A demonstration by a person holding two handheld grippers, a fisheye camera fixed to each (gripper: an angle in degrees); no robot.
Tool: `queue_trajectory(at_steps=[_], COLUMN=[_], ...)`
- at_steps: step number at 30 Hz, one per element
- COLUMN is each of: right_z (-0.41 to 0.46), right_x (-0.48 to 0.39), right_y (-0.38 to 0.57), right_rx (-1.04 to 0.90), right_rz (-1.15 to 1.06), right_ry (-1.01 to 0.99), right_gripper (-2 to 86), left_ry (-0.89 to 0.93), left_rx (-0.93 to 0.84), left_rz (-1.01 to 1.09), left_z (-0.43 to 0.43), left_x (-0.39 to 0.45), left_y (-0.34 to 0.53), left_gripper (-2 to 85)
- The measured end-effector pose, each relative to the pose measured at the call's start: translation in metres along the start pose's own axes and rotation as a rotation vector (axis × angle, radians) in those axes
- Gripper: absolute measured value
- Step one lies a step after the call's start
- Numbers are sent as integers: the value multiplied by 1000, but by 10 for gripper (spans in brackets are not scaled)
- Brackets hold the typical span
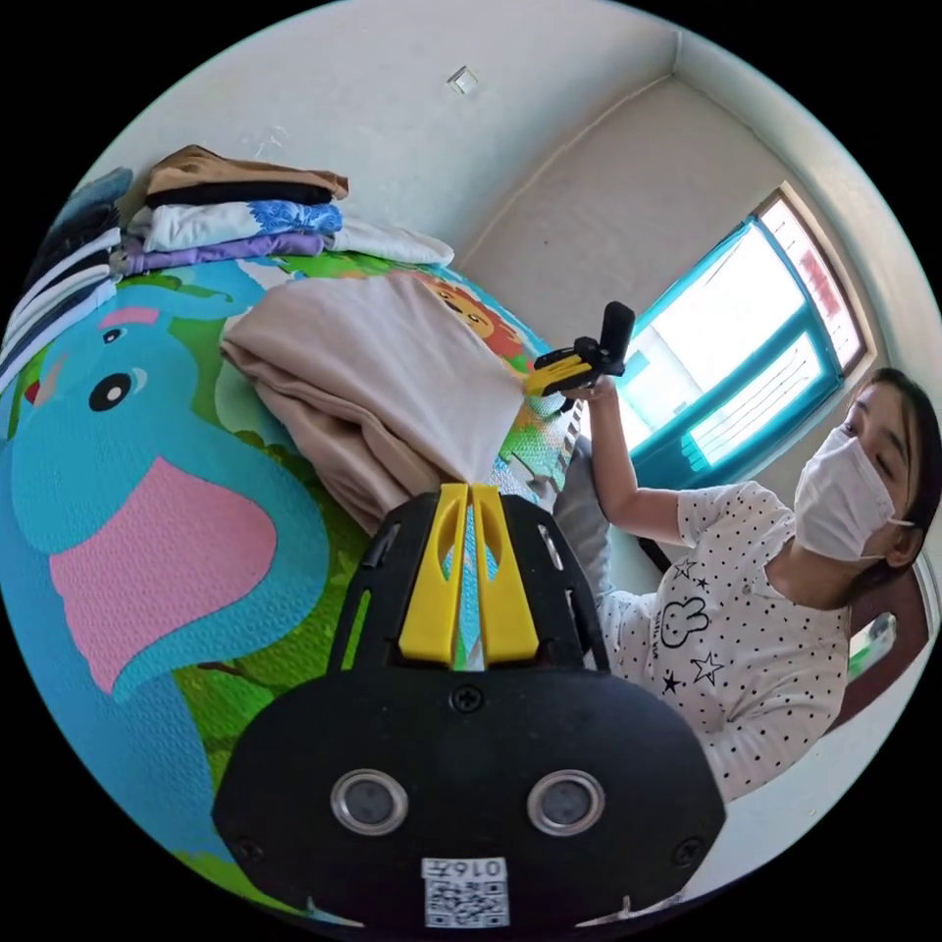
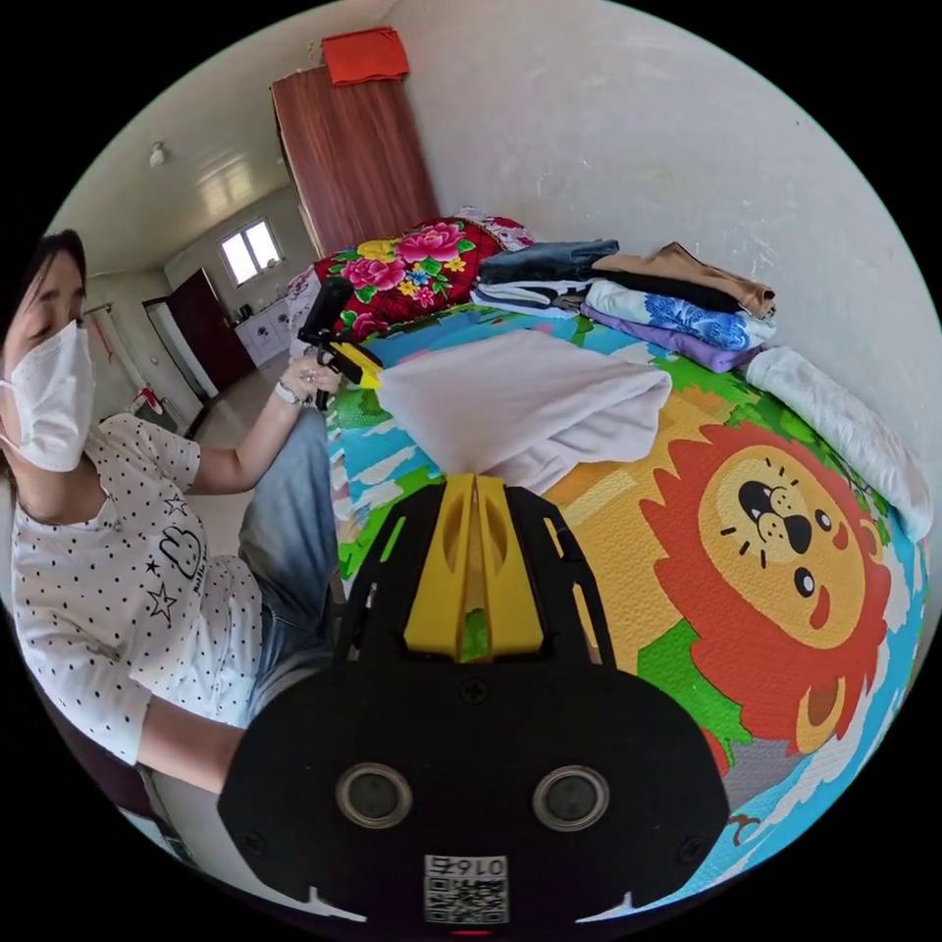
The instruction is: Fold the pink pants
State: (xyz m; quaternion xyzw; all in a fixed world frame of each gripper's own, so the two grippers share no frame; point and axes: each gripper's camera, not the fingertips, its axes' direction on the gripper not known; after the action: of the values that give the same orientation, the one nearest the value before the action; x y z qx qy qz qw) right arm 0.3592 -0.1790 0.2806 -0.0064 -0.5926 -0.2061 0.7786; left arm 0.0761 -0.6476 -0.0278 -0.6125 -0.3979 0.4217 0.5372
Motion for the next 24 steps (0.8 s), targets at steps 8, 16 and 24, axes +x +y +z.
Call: queue_trajectory(at_steps=[8, 16, 24], right_z=[33, 26, 26], right_x=[-34, -48, -57], right_y=[-10, -11, -36], right_rx=[-198, -191, -19], right_rz=[-119, -162, -32], right_ry=[90, 73, 270], right_gripper=[2, -1, -1], left_ry=[-14, -94, -60], left_rx=[-114, -99, 175], left_rz=[56, 110, 17], left_z=[12, -2, -30], left_x=[7, 21, 10], left_y=[-1, 7, 18], left_gripper=[-3, -9, -7])
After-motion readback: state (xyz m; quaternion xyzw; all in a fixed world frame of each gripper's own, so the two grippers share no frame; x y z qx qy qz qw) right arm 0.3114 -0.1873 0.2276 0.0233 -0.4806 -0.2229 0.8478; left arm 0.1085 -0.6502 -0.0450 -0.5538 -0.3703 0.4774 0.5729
